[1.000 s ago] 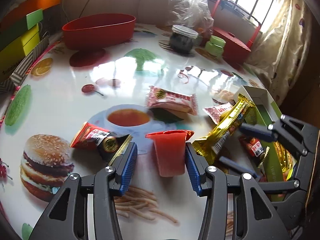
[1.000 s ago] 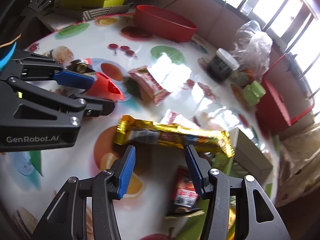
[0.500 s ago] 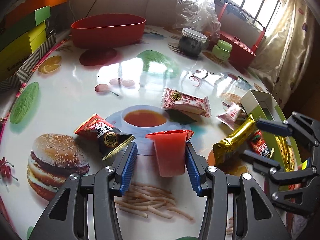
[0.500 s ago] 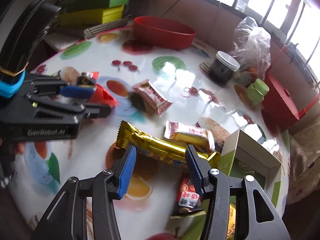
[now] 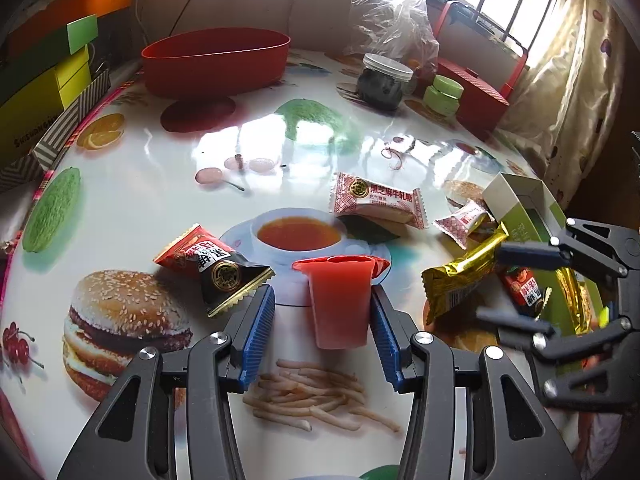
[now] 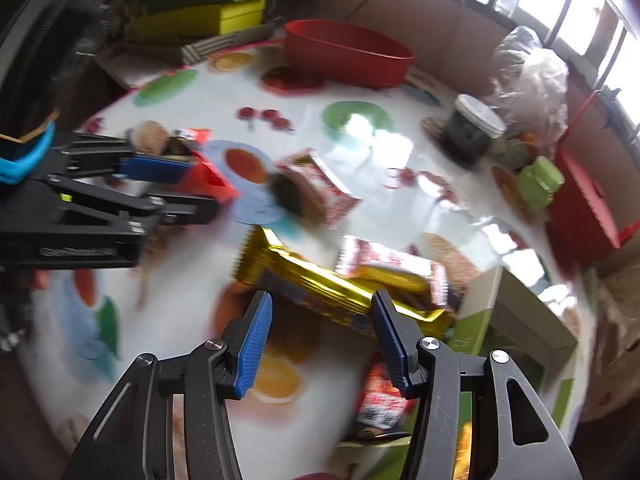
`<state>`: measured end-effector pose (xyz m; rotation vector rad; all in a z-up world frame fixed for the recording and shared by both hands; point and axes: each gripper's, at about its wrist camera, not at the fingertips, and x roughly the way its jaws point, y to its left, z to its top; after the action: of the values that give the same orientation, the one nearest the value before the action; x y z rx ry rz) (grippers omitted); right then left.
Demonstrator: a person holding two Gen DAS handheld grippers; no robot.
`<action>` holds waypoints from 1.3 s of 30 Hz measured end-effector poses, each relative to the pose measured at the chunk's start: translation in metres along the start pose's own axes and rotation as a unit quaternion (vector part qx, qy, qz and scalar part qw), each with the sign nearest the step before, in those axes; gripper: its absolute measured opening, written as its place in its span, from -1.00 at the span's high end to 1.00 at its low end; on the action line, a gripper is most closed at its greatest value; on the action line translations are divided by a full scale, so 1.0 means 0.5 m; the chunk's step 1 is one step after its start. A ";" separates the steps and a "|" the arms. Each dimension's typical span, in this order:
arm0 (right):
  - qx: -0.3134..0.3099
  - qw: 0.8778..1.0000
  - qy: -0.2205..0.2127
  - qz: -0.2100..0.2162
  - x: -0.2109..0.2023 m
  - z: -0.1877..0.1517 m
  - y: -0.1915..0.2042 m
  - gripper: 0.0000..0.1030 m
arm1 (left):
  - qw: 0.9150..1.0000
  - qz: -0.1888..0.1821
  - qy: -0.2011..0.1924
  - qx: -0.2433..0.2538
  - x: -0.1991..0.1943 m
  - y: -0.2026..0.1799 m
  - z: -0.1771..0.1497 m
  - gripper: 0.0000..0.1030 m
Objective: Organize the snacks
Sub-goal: 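Grasp the red jelly cup with the left tool while the right tool grasps the gold bar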
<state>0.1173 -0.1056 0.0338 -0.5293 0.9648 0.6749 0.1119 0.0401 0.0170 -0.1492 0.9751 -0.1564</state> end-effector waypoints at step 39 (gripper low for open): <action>-0.026 0.996 0.079 0.042 0.050 0.067 0.006 0.37 | 1.000 -0.005 0.006 -0.016 -0.018 0.034 -0.017 0.05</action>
<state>0.1439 -0.0736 0.0273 -0.5963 1.1245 0.7438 0.1010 0.0582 0.0164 -0.1829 0.9888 -0.1500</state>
